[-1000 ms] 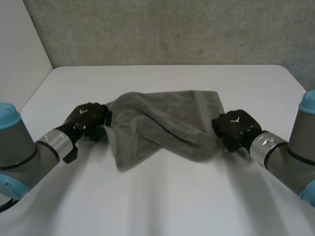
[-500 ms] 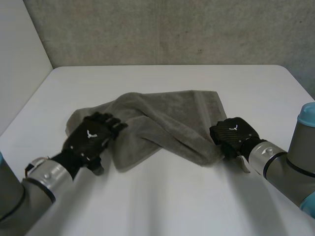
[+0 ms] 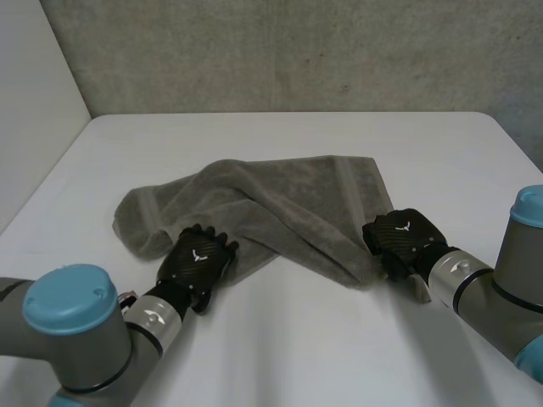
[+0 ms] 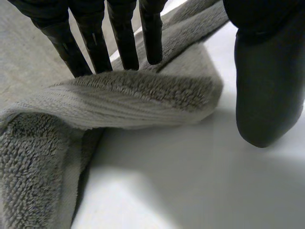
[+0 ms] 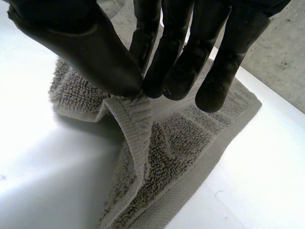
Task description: Fold the towel.
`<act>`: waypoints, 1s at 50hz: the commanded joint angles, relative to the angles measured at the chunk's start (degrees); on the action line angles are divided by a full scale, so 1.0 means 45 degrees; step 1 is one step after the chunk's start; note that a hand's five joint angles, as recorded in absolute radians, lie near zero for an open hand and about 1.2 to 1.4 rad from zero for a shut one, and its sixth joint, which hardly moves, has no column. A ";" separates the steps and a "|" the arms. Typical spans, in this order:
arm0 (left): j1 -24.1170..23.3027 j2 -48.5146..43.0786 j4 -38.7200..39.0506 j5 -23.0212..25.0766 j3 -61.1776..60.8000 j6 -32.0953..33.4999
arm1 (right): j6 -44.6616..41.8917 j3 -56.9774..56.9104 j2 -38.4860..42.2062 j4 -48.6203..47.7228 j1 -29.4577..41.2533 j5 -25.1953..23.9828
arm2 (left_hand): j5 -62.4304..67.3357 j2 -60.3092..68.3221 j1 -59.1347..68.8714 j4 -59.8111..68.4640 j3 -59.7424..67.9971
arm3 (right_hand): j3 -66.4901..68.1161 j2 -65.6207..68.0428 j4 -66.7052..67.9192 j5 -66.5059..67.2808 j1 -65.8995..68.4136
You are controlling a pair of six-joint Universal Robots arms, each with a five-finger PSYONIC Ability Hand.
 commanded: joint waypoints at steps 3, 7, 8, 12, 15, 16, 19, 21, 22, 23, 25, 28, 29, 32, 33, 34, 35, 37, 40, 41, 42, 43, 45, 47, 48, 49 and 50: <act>0.0043 -0.0451 0.0023 -0.0061 0.0778 -0.0020 | -0.0030 -0.0005 0.0036 0.0003 -0.0001 -0.0013 | -0.1990 0.0413 0.0294 0.0307 0.0301 | 0.0777 0.0795 0.0817 0.0813 0.0912; -0.0054 -0.0568 0.0023 -0.0061 0.1013 -0.0039 | -0.0049 -0.0006 0.0153 0.0003 0.0018 -0.0013 | -0.1580 0.0824 0.0705 0.0717 0.0712 | 0.0777 0.0795 0.0817 0.0813 0.0912; -0.0132 -0.0607 0.0023 -0.0061 0.1111 -0.0039 | -0.0049 -0.0005 0.0153 0.0003 0.0018 -0.0013 | -0.1429 0.0974 0.0855 0.0867 0.0862 | 0.0777 0.0795 0.0817 0.0813 0.0912; -0.0270 -0.0705 0.0042 -0.0061 0.1287 -0.0078 | -0.0069 -0.0005 0.0212 0.0003 0.0057 -0.0013 | -0.1129 0.1275 0.1156 0.1168 0.1163 | 0.0777 0.0795 0.0817 0.0813 0.0912; -0.0348 -0.0881 0.0042 -0.0100 0.1502 -0.0078 | -0.0108 -0.0005 0.0309 0.0003 0.0057 -0.0013 | -0.0792 0.1611 0.1492 0.1504 0.1499 | 0.0777 0.0795 0.0817 0.0813 0.0912; -0.0348 -0.0958 0.0042 -0.0100 0.1580 -0.0078 | -0.0108 -0.0005 0.0310 0.0003 0.0057 -0.0013 | -0.0311 0.2092 0.1973 0.1985 0.1980 | 0.0777 0.0795 0.0817 0.0813 0.0912; -0.0348 -0.1114 0.0042 -0.0120 0.1755 -0.0078 | -0.0147 -0.0025 0.0368 0.0003 0.0057 -0.0013 | 0.0402 0.2805 0.2686 0.2698 0.2693 | 0.0777 0.0795 0.0817 0.0813 0.0912; -0.0348 -0.1173 0.0081 -0.0197 0.1833 -0.0097 | -0.0166 -0.0025 0.0368 0.0003 0.0057 0.0026 | 0.0589 0.2992 0.2873 0.2885 0.2880 | 0.0777 0.0795 0.0817 0.0813 0.0912; -0.0348 -0.1174 0.0139 -0.0353 0.1892 -0.0117 | -0.0166 -0.0025 0.0368 0.0003 0.0057 0.0026 | 0.0776 0.3179 0.3060 0.3072 0.3067 | 0.0777 0.0795 0.0817 0.0813 0.0912; -0.0348 -0.1174 0.0140 -0.0354 0.1893 -0.0117 | -0.0166 -0.0025 0.0368 0.0003 0.0057 0.0045 | 0.0778 0.3181 0.3062 0.3074 0.3069 | 0.0777 0.0795 0.0817 0.0813 0.0912; -0.0368 -0.1174 0.0238 -0.0628 0.1971 -0.0117 | -0.0166 -0.0025 0.0368 -0.0016 0.0057 0.0065 | 0.0815 0.3218 0.3099 0.3112 0.3106 | 0.0777 0.0795 0.0817 0.0813 0.0912; -0.0368 -0.1135 0.0491 -0.1233 0.2088 -0.0156 | -0.0166 -0.0025 0.0368 -0.0036 0.0019 0.0104 | 0.1226 0.3630 0.3511 0.3523 0.3518 | 0.0777 0.0795 0.0817 0.0813 0.0912; -0.0348 -0.1057 0.0607 -0.1601 0.2107 -0.0156 | -0.0166 -0.0025 0.0388 -0.0094 -0.0001 0.0123 | 0.1596 0.4000 0.3881 0.3893 0.3888 | 0.0777 0.0795 0.0817 0.0813 0.0912; -0.0348 -0.0940 0.0745 -0.2187 0.2127 -0.0195 | -0.0128 -0.0025 0.0388 -0.0192 -0.0040 0.0182 | 0.3791 0.6194 0.6075 0.6087 0.6082 | 0.0777 0.0795 0.0817 0.0813 0.0912; -0.0348 -0.0939 0.0745 -0.2190 0.2127 -0.0195 | -0.0127 -0.0025 0.0388 -0.0192 -0.0040 0.0182 | 0.3805 0.6209 0.6090 0.6102 0.6097 | 0.0777 0.0795 0.0817 0.0813 0.0912; -0.0367 -0.0823 0.0745 -0.2403 0.2069 -0.0195 | -0.0108 -0.0025 0.0368 -0.0231 -0.0098 0.0279 | 0.5175 0.7578 0.7459 0.7471 0.7466 | 0.0777 0.0795 0.0817 0.0813 0.0912; -0.0348 -0.0648 0.0745 -0.2521 0.1972 -0.0195 | -0.0108 -0.0025 0.0368 -0.0231 -0.0099 0.0280 | 0.6040 0.8443 0.8324 0.8336 0.8331 | 0.0777 0.0795 0.0817 0.0813 0.0912; -0.0348 -0.0472 0.0726 -0.2561 0.1894 -0.0176 | -0.0069 -0.0044 0.0368 -0.0348 -0.0196 0.0532 | 0.6973 0.9377 0.9258 0.9270 0.9265 | 0.0777 0.0795 0.0817 0.0813 0.0912; -0.0290 -0.0024 0.0706 -0.2601 0.1563 -0.0176 | -0.0011 -0.0103 0.0368 -0.0446 -0.0274 0.0825 | 0.9175 1.1578 1.1459 1.1472 1.1467 | 0.0777 0.0795 0.0817 0.0813 0.0912; -0.0251 0.0230 0.0726 -0.2542 0.1329 -0.0195 | -0.0010 -0.0103 0.0368 -0.0446 -0.0275 0.0827 | 0.9183 1.1587 1.1468 1.1480 1.1475 | 0.0777 0.0795 0.0817 0.0813 0.0912; -0.0250 0.0232 0.0726 -0.2542 0.1326 -0.0195 | -0.0010 -0.0142 0.0349 -0.0485 -0.0352 0.0943 | 0.9183 1.1587 1.1468 1.1480 1.1475 | 0.0777 0.0795 0.0817 0.0813 0.0912; -0.0231 0.0581 0.0745 -0.2522 0.1133 -0.0215 | -0.0010 -0.0142 0.0349 -0.0485 -0.0353 0.0944 | 0.9183 1.1587 1.1468 1.1480 1.1475 | 0.0777 0.0795 0.0817 0.0813 0.0912; -0.0172 0.1033 0.0745 -0.2503 0.0955 -0.0215 | -0.0010 -0.0200 0.0194 -0.0485 -0.0489 0.1100 | 0.9183 1.1587 1.1468 1.1480 1.1475 | 0.0777 0.0795 0.0817 0.0813 0.0912; -0.0094 0.1752 0.0726 -0.2503 0.0664 -0.0273 | -0.0010 -0.0220 0.0095 -0.0466 -0.0548 0.1159 | 0.9183 1.1587 1.1468 1.1480 1.1475 | 0.0777 0.0795 0.0817 0.0813 0.0912; -0.0094 0.1756 0.0726 -0.2503 0.0662 -0.0273 | -0.0010 -0.0259 -0.0079 -0.0446 -0.0606 0.1217 | 0.9183 1.1587 1.1468 1.1480 1.1475 | 0.0777 0.0795 0.0817 0.0813 0.0912; -0.0036 0.2104 0.0726 -0.2503 0.0546 -0.0331 | -0.0010 -0.0259 -0.0081 -0.0446 -0.0607 0.1217 | 0.9183 1.1587 1.1468 1.1480 1.1475 | 0.0777 0.0795 0.0817 0.0813 0.0912; -0.0035 0.2107 0.0726 -0.2503 0.0545 -0.0332 | 0.0028 -0.0279 -0.0468 -0.0369 -0.0665 0.1237 | 0.9183 1.1587 1.1468 1.1480 1.1475 | 0.0777 0.0795 0.0817 0.0813 0.0912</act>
